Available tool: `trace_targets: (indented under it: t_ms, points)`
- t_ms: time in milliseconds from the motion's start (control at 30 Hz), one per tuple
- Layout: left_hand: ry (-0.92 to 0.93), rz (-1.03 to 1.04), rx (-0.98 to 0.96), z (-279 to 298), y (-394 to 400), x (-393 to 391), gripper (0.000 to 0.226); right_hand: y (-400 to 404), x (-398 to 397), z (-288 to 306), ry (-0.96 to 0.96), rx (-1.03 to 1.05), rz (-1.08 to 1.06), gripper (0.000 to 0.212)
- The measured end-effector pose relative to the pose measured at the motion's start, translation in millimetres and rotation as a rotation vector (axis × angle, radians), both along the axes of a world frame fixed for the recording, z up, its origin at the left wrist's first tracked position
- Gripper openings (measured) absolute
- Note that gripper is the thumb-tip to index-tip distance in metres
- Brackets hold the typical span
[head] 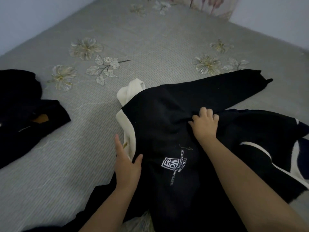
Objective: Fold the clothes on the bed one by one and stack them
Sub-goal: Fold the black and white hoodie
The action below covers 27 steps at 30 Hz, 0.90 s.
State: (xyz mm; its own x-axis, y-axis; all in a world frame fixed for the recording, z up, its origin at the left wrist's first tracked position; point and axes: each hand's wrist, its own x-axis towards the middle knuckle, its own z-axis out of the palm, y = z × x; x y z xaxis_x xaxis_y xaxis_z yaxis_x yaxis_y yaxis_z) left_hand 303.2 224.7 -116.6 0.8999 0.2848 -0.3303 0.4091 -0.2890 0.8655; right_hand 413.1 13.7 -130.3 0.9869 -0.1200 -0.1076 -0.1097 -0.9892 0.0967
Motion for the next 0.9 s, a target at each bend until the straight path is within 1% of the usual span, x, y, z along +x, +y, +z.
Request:
trace_targets:
  t_ms: [100,167,233,267,333,400,467,533,600,633,667,733,767,800,833,867,900]
  points:
    - [-0.021,0.008,0.038,5,-3,-3,0.092,-12,-5,9,-0.161,0.156,0.153,0.022]
    - [-0.041,0.011,0.060,14,-5,-4,0.092,-19,-19,31,-0.107,0.239,0.126,0.018]
    - [-0.080,0.002,0.087,29,-6,-5,0.092,-37,-38,58,-0.047,0.283,0.063,0.022]
    - [-0.109,-0.017,0.110,37,-8,-6,0.092,-50,-50,74,-0.044,0.270,0.052,0.030]
    - [-0.157,-0.093,0.186,57,-18,-6,0.091,-74,-80,111,0.021,0.153,0.059,0.049]
    - [-0.168,-0.229,0.302,78,-39,-6,0.091,-99,-119,142,0.169,0.046,0.044,0.056]
    - [-0.195,-0.405,0.423,95,-74,-7,0.092,-126,-166,160,0.343,-0.023,-0.002,0.059]
    - [-0.241,-0.663,0.562,102,-118,-17,0.096,-153,-222,165,0.516,-0.040,-0.076,0.059]
    - [-0.263,-0.921,0.676,94,-158,-37,0.094,-175,-275,154,0.701,-0.023,-0.183,0.061]
    - [-0.226,-1.020,0.624,84,-173,-51,0.092,-181,-298,146,0.809,-0.016,-0.239,0.065]
    - [-0.164,-1.110,0.520,73,-186,-65,0.089,-185,-317,139,0.925,-0.009,-0.306,0.069]
    - [-0.006,-1.283,0.361,52,-195,-91,0.083,-186,-341,130,1.125,-0.021,-0.400,0.070]
    - [0.050,-1.340,0.327,45,-193,-101,0.080,-186,-344,129,1.143,-0.042,-0.386,0.065]
    - [0.064,-1.350,0.279,40,-189,-109,0.076,-185,-342,129,1.092,-0.048,-0.336,0.055]
    - [0.035,-1.269,0.211,40,-184,-114,0.072,-183,-336,130,0.963,-0.021,-0.278,0.044]
    - [-0.026,-1.112,0.133,43,-178,-117,0.066,-182,-329,128,0.774,0.054,-0.243,0.034]
    - [-0.100,-0.929,0.107,47,-170,-118,0.061,-180,-320,125,0.549,0.175,-0.236,0.028]
